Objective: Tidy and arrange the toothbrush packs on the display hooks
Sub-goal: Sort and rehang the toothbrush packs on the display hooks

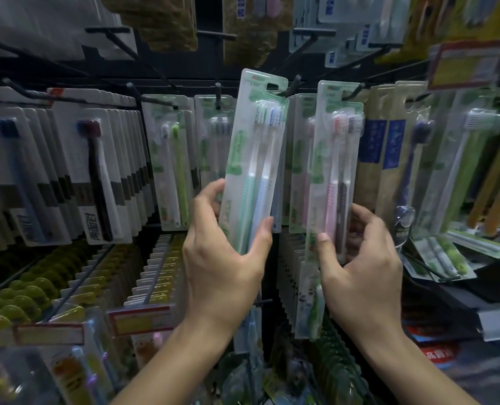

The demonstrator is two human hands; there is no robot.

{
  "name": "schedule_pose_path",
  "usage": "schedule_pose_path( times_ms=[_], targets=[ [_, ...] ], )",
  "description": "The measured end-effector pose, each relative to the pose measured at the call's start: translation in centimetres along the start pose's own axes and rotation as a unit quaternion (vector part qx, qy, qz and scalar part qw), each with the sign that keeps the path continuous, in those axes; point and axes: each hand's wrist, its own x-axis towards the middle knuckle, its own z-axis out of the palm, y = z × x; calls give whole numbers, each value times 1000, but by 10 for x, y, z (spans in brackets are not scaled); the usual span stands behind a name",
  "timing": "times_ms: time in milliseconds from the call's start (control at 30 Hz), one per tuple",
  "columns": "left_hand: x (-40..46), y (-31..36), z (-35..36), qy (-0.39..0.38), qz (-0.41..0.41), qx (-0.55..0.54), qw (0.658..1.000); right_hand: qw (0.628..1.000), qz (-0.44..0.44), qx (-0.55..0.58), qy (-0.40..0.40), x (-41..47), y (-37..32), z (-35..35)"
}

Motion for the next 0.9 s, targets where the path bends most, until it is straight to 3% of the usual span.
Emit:
schedule_pose_path(
  times_ms=[567, 900],
  targets=[
    [7, 2, 22, -46, -16, 73, 996, 995, -4, -93, -25, 7, 3, 1],
    [8, 0, 26, -81, 80, 214, 970, 981, -60, -180, -32, 13, 4, 7]
  ],
)
